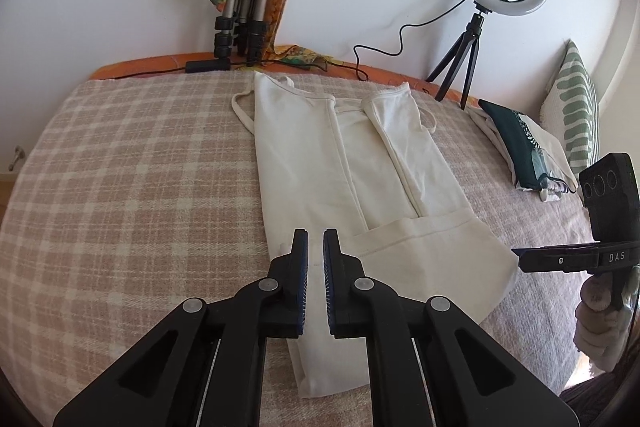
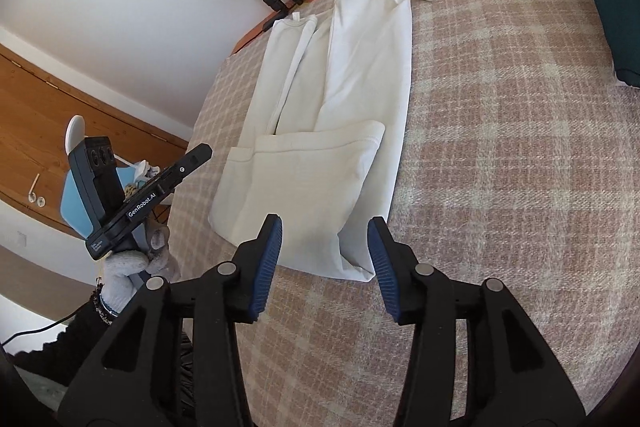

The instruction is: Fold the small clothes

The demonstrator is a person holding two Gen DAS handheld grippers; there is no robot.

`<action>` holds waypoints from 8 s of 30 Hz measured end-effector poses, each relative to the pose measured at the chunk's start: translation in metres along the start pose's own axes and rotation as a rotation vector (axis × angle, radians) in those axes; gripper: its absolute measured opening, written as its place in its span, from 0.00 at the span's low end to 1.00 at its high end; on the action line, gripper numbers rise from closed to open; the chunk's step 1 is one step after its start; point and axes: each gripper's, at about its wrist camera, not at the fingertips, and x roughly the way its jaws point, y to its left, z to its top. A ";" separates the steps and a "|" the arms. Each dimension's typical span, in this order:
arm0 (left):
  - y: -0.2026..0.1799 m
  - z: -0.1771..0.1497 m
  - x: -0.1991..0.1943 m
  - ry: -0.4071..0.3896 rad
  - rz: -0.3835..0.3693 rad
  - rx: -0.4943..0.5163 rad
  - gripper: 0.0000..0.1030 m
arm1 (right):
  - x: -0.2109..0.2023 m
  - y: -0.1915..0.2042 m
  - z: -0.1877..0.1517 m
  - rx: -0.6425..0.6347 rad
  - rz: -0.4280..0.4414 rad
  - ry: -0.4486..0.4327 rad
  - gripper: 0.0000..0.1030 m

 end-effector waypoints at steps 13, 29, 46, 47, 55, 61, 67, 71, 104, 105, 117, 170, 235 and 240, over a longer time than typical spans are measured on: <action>-0.028 -0.006 -0.001 0.006 -0.010 0.087 0.06 | -0.002 0.037 -0.012 -0.151 -0.352 -0.016 0.08; -0.034 -0.013 0.026 0.084 0.012 0.148 0.11 | 0.032 0.025 0.014 -0.135 -0.323 -0.023 0.16; 0.052 0.089 0.059 -0.019 -0.037 -0.073 0.42 | 0.021 0.003 0.123 -0.172 -0.249 -0.133 0.36; 0.054 0.093 0.064 -0.017 -0.038 -0.079 0.42 | 0.024 -0.001 0.131 -0.165 -0.249 -0.134 0.36; 0.066 0.110 0.100 0.008 -0.082 -0.126 0.42 | 0.049 -0.041 0.182 -0.077 -0.214 -0.132 0.44; 0.075 0.115 0.119 0.020 -0.129 -0.177 0.40 | 0.063 -0.059 0.205 -0.050 -0.155 -0.158 0.52; 0.080 0.120 0.129 0.047 -0.158 -0.191 0.08 | 0.067 -0.066 0.220 -0.042 -0.143 -0.161 0.06; 0.077 0.122 0.126 0.029 -0.129 -0.166 0.07 | 0.060 -0.065 0.233 -0.071 -0.244 -0.199 0.05; 0.048 0.131 0.069 -0.074 -0.248 -0.133 0.01 | 0.012 -0.010 0.198 -0.186 -0.079 -0.204 0.07; 0.044 0.128 0.061 -0.078 -0.247 -0.126 0.01 | 0.007 -0.005 0.193 -0.193 -0.083 -0.204 0.07; 0.012 0.068 -0.015 -0.093 -0.200 -0.059 0.01 | -0.027 0.038 0.088 -0.282 -0.186 -0.169 0.07; 0.037 0.116 0.056 0.032 -0.333 -0.191 0.00 | 0.004 0.026 0.037 -0.366 -0.301 -0.173 0.09; 0.016 -0.007 -0.091 0.082 -0.250 0.130 0.37 | -0.021 -0.002 -0.030 -0.081 -0.336 -0.039 0.44; -0.030 0.008 -0.043 0.153 -0.246 0.241 0.37 | -0.002 -0.006 -0.032 -0.082 -0.314 0.022 0.15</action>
